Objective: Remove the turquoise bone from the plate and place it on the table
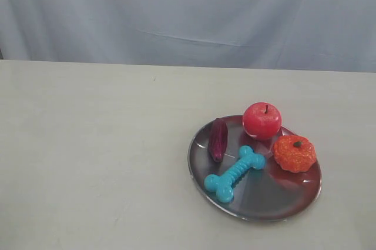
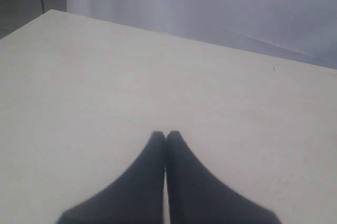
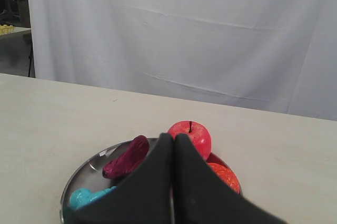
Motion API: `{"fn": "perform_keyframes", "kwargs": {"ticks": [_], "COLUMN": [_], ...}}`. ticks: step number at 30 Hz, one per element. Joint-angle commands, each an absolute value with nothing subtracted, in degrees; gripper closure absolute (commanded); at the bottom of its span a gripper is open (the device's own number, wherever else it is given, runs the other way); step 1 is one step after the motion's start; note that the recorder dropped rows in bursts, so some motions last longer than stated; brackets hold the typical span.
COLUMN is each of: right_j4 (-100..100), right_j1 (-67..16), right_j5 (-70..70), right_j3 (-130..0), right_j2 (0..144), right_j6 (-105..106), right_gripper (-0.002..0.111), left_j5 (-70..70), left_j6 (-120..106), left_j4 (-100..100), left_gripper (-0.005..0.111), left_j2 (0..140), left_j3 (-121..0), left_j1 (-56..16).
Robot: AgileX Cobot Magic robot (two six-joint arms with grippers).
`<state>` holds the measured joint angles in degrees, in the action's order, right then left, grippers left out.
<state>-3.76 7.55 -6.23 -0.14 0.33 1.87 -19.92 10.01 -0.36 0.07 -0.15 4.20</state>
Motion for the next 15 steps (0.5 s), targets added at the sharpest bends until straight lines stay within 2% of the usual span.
{"fn": "perform_keyframes", "kwargs": {"ticks": [1, 15], "right_j4": [-4.02, -4.02], "right_j1": [7.91, 7.91], "right_j5": [-6.34, 7.46], "right_j3": [0.00, 0.00], "right_j2": [0.00, 0.00], "right_j6": [1.97, 0.70], "right_gripper": [0.108, 0.108], "left_j5": [-19.62, -19.62], "left_j6": [10.12, 10.12], "left_j4": [0.00, 0.00], "left_gripper": [0.107, 0.107], "left_j2": [0.00, 0.00], "left_j3": [0.00, 0.00], "left_j1": [4.46, 4.46]}}
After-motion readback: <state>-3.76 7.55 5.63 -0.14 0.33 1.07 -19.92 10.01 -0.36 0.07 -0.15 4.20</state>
